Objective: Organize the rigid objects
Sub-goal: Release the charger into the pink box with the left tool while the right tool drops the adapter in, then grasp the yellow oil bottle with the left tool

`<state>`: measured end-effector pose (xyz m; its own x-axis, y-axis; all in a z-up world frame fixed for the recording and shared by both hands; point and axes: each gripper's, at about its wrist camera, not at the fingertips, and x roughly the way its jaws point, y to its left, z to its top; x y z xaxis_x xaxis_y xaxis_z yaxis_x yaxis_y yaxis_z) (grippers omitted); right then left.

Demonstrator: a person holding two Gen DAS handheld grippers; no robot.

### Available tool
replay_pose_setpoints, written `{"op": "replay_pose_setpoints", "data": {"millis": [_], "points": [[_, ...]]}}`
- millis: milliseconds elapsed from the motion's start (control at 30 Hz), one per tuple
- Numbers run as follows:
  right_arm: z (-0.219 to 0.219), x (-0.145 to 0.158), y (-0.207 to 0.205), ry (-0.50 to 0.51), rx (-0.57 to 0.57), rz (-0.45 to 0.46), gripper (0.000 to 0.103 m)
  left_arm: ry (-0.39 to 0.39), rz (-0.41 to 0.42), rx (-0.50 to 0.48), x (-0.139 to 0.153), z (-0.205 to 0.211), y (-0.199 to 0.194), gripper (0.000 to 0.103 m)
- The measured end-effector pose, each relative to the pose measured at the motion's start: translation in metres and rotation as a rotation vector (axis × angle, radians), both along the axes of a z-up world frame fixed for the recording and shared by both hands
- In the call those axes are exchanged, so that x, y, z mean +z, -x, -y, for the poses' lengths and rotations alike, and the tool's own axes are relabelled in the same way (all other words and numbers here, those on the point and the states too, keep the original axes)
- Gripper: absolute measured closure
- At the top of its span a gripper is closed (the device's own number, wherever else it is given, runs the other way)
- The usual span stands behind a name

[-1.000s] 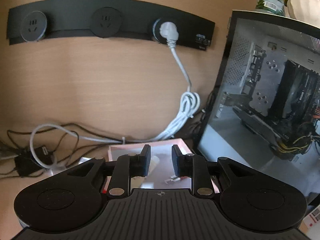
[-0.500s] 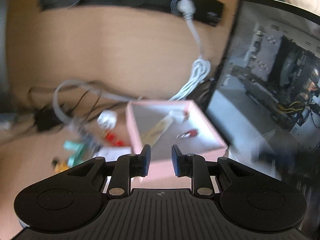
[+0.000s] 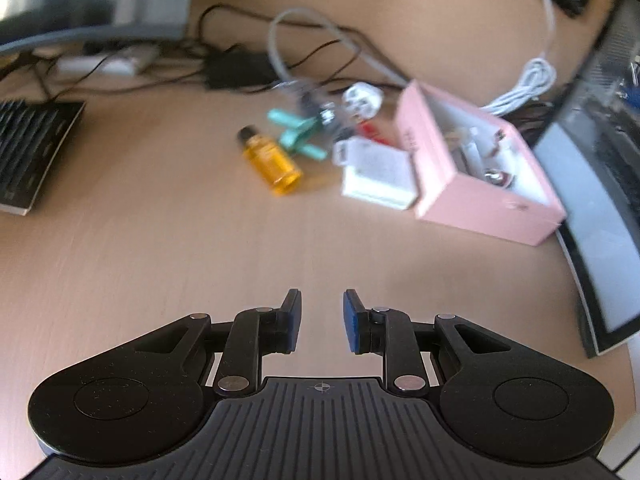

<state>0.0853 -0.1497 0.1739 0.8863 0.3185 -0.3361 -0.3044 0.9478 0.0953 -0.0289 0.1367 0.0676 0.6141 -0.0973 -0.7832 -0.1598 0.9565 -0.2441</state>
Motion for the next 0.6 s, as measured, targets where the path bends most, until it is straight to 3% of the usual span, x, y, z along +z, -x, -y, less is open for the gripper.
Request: {"op": "replay_pose_setpoints", "data": {"millis": [167,400,600], "points": [[-0.003,-0.062,0.028,0.147,0.033,-0.140,0.038,0.013,0.000,-0.014,-0.001,0.000,-0.017,0.078],[0.013,-0.112,0.054,0.089,0.042,-0.372,0.038,0.023,0.079,-0.088,0.015,0.018,-0.095,0.078],[0.019,-0.129,0.081,0.102,0.030,-0.446,0.038,-0.062,0.089,-0.139,0.010,0.040,-0.189,0.078]]}}
